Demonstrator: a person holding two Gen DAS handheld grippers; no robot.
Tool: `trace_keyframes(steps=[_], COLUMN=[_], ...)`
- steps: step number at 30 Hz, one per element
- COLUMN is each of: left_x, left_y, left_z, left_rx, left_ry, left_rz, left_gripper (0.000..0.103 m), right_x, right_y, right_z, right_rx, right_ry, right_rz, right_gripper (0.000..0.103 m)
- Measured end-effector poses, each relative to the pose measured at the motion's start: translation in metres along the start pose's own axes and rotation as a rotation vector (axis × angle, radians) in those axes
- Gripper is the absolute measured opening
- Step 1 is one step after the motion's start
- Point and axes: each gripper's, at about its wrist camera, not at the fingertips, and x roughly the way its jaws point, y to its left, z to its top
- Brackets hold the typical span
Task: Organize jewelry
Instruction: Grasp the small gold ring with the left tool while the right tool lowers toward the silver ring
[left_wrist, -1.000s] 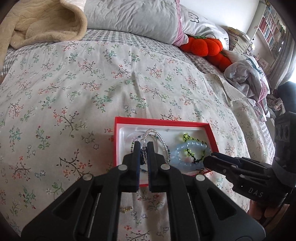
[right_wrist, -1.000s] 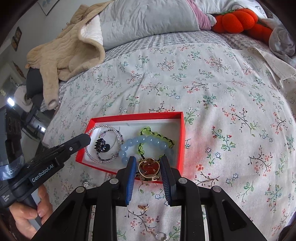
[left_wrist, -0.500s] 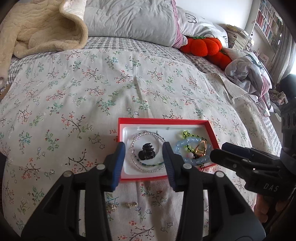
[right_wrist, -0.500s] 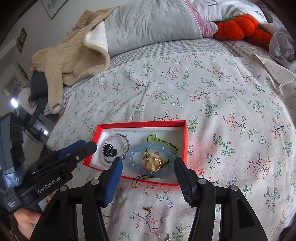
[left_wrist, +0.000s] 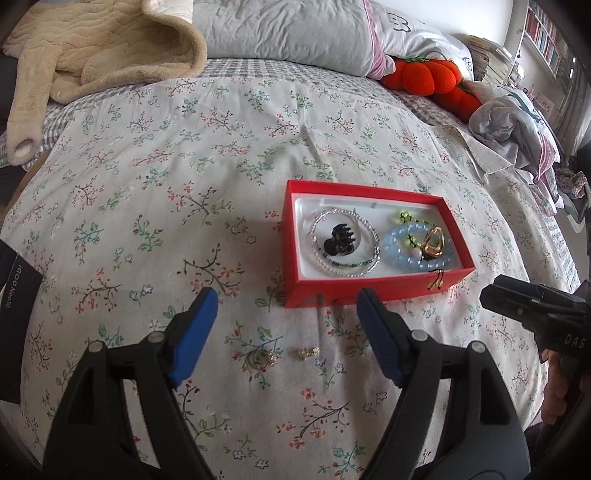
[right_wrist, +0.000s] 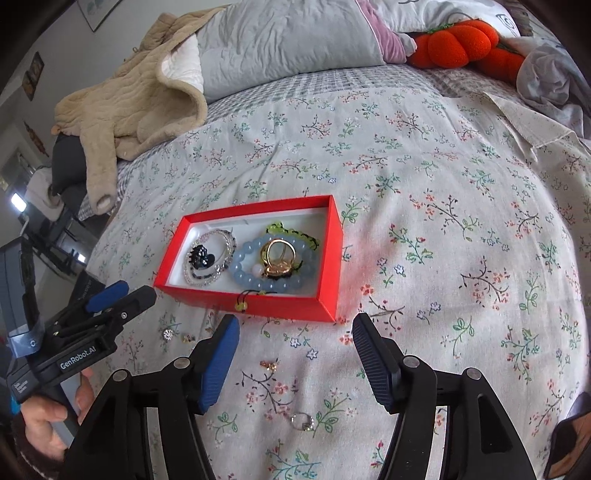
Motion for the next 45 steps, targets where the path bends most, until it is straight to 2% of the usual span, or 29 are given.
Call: trace_keyframes(steps=[9, 15, 18, 25, 30, 33, 41, 45], left_x=[0.011, 0.023, 0.022, 0.024, 0.027, 0.029, 0.033, 0.033], left_y=[0.021, 0.021, 0.015, 0.013, 0.004, 0.002, -0.001, -0.004], left_z=[-0.038, -0.065, -0.074, -0.072, -0.068, -0.065, -0.061, -0.061], left_rx=[0.001, 0.098, 0.167, 0.187, 0.211, 0.212, 0.204, 0.221], left_ry=[0.079, 0.080, 0.029, 0.019, 0.020, 0.022, 0.022, 0.021], left_rz=[0.041, 0.096, 0.116, 0.062, 0.020, 0.014, 0.026, 0.041], left_gripper=[0.079, 0.079, 0.079, 0.078, 0.053, 0.044, 0.024, 0.024], right_x=[0.012, 0.022, 0.027, 0.032, 0.035, 0.036, 0.041, 0.043], right_y=[-0.002, -0.006, -0.008, -0.005, 0.001, 0.002, 0.011, 0.017], right_z=[-0.040, -0.064, -0.072, -0.077, -0.073, -0.072, -0.067, -0.065], right_rx=[-0.071, -0.142, -0.169, -0.224, -0.230, -0.230, -0.235, -0.245], right_ry=[0.069, 0.078, 0.082, 0.057, 0.053, 0.052, 0.054, 0.055], right_rz=[-0.050, -0.098, -0.112, -0.131, -0.141, -0.141, -0.137, -0.126], right_gripper=[0.069, 0.069, 0.069, 0.076, 0.077, 0.077, 0.078, 0.077])
